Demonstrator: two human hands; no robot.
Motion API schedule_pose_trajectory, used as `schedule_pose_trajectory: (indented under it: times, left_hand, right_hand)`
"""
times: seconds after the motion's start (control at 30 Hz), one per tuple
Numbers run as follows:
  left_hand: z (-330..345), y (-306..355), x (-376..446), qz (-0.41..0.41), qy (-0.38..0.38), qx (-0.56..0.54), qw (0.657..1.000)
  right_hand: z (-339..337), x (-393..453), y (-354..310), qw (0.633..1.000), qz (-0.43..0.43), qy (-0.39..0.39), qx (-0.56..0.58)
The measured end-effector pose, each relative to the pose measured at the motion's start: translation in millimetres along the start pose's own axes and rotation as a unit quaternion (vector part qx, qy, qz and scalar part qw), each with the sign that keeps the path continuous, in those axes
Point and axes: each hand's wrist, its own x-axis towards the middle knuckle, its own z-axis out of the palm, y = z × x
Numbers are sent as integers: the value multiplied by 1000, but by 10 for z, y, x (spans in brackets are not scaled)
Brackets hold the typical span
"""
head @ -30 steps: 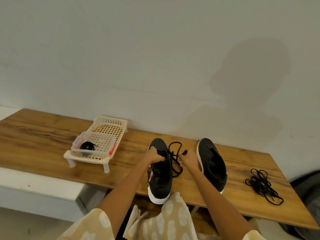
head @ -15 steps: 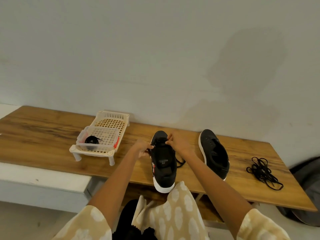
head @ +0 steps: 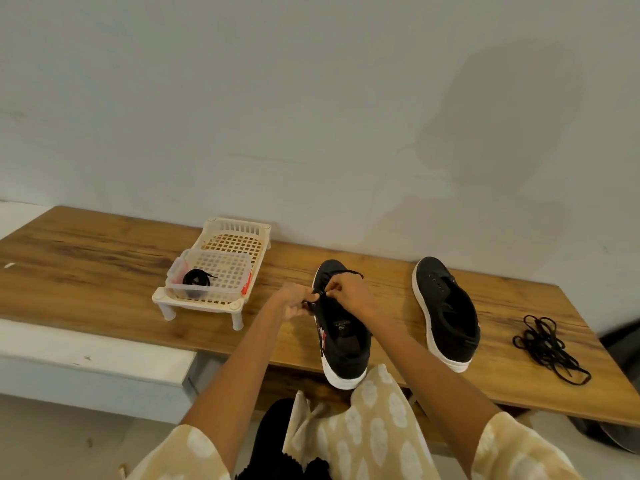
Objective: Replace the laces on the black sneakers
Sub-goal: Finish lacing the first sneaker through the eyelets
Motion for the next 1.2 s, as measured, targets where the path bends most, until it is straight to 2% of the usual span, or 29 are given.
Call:
schedule_pose_trajectory:
  times: [0.23,0.33,0.5,0.6,0.67,0.77,0.87,0.97,1.0,1.07,1.13,1.2]
  left_hand:
    - [-22,-32,15,63,-24,68,995]
    - [-43,-72,26,87,-41,63,993]
    - [70,-187,108,137,54,102,984]
    - [122,-191,137,164,84,123,975]
    - [151,-131,134,196,117,157,961]
    - [167,18,76,251,166,201,932]
    - [181,176,-11,311,193,174,914]
    - [151,186,-45,323,157,45,932]
    - [148,152,-40,304,129,17,944]
    - [142,63,0,251,85,34,964]
    - [165,-37,30,225,56,106,967]
    - [204,-121,46,228,59,131,963]
  right_hand:
    - [34,21,-15,997,-19,25,-67]
    - [23,26,-10,997,-33,22,-70]
    - [-4,31,-5,998,-50,-4,-42]
    - [-36,69,-2,998,-54,-17,21]
    - [-79,107,-27,997,-49,-13,62]
    - [-134,167,-84,996,-61,-44,53]
    - [-221,208,-120,997,-50,-25,62]
    - [-383,264,-216,997,-38,0,66]
    - [-462,281,-273,995,-40,13,86]
    - [-655,306,-416,975,-42,46,211]
    - [-896,297,-588,928,-52,74,361]
    - [-1131,288,-747,887,-76,109,442]
